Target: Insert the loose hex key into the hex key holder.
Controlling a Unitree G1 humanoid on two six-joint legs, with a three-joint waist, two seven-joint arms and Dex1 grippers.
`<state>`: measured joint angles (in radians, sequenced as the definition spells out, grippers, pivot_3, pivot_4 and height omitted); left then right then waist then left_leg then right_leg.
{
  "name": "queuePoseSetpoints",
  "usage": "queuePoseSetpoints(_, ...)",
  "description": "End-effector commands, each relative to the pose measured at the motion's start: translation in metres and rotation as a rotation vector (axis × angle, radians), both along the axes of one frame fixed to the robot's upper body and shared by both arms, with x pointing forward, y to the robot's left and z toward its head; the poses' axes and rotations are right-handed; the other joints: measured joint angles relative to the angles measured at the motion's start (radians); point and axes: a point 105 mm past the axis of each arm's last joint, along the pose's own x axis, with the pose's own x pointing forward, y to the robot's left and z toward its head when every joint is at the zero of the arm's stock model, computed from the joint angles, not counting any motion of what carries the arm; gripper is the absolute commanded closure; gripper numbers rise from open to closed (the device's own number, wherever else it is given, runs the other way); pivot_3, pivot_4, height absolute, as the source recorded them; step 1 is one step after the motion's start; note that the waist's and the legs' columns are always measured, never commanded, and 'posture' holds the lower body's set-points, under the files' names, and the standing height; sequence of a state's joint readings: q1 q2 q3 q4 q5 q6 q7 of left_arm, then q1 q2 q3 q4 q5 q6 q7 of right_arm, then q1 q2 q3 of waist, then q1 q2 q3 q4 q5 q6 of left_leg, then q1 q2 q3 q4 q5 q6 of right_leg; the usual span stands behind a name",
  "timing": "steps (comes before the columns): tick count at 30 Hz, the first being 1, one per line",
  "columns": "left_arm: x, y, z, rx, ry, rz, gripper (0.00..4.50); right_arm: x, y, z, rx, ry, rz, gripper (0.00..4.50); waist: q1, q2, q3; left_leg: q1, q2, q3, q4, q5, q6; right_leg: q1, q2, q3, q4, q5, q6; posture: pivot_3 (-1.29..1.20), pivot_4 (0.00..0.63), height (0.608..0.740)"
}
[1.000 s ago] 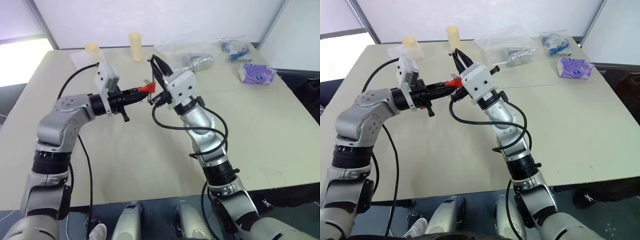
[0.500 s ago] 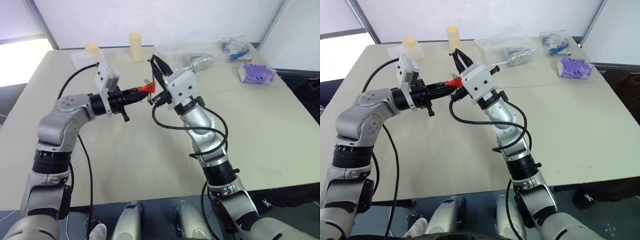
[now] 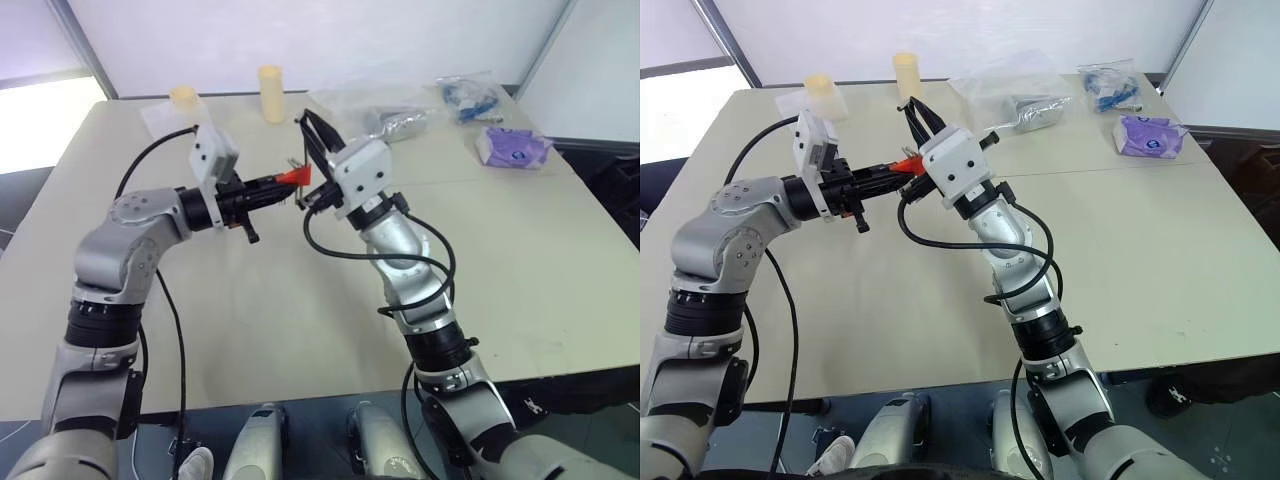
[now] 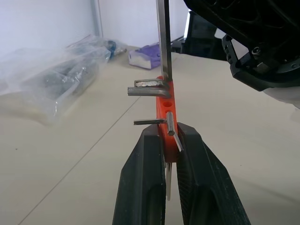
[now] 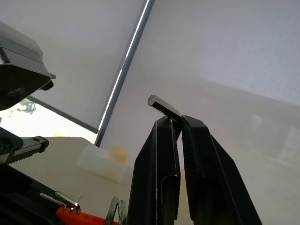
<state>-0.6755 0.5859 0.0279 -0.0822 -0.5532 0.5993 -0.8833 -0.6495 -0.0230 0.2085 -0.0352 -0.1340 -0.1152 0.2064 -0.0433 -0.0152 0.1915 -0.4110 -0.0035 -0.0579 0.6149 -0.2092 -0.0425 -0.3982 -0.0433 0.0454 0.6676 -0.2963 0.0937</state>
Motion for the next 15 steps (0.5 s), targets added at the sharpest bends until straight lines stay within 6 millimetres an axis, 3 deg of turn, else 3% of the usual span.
queuePoseSetpoints(1, -0.0055, -0.0002, 0.0172, -0.017, -0.074, -0.011, 4.5, -0.0102, 0.0004, 0.0173, 0.03, -0.066, 0.018, 4.46, 0.0, 0.0, 0.0, 0.0, 0.0, 0.0, 0.0, 0.0, 0.0, 0.0, 0.0, 0.0, 0.0, 0.0, 0.0, 0.0, 0.15, 0.74)
queuePoseSetpoints(15, -0.0066, -0.0018, 0.0174, -0.023, -0.073, -0.018, 4.5, -0.0074, -0.0046, 0.0172, 0.026, -0.068, 0.0, 4.46, 0.0, 0.0, 0.0, 0.0, 0.0, 0.0, 0.0, 0.0, 0.0, 0.0, 0.0, 0.0, 0.0, 0.0, 0.0, 0.0, 0.15, 0.74)
